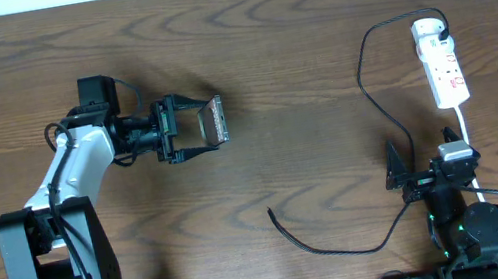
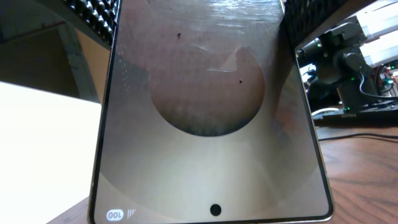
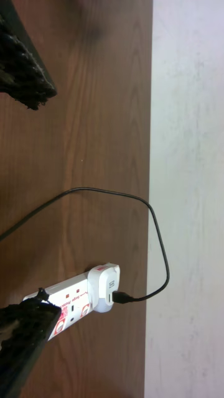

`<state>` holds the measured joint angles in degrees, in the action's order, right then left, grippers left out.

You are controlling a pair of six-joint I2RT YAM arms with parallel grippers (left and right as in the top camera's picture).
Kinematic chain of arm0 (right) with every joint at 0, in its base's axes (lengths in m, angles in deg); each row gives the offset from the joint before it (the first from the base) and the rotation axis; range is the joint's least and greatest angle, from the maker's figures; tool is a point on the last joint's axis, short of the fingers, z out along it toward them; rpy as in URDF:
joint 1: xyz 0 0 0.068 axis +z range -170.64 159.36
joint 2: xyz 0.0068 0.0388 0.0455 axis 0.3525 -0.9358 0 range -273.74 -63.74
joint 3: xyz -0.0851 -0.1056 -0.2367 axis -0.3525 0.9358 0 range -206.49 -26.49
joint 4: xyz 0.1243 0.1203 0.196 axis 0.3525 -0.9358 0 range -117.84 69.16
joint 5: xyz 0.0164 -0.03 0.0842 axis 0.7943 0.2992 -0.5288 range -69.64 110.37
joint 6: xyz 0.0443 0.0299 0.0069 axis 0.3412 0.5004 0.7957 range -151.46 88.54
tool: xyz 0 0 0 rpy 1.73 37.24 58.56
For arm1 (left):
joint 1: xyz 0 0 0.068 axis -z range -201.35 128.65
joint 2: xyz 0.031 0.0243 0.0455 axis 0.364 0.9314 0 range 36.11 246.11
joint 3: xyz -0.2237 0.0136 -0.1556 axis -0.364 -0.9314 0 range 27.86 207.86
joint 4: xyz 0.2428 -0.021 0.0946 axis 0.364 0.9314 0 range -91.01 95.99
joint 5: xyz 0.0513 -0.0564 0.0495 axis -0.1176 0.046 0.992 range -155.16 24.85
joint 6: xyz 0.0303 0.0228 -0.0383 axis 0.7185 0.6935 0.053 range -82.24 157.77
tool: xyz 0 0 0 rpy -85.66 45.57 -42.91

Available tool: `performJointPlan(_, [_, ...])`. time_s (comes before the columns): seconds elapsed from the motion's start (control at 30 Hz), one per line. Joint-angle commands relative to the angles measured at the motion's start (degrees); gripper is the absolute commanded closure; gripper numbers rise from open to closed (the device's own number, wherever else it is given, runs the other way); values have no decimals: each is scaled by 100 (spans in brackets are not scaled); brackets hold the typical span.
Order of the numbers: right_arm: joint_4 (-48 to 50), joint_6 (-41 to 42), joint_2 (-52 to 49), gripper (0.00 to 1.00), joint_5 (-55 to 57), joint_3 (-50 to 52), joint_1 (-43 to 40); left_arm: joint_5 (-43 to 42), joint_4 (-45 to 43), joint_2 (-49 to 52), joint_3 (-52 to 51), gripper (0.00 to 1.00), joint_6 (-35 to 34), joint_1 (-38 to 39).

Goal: Plug charger to phone and switch on socket
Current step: 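Lift the phone with the left gripper and turn it upright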

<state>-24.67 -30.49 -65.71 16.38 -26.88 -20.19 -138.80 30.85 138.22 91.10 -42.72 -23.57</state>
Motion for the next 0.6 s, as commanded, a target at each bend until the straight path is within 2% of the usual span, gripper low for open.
performJointPlan(0.0, [-26, -39, 20, 1, 46, 7, 35, -374, -4, -181, 92, 93, -144, -28])
performJointPlan(0.57, [-26, -37, 20, 1, 46, 7, 35, 146, -7, -181, 90, 93, -59, -28])
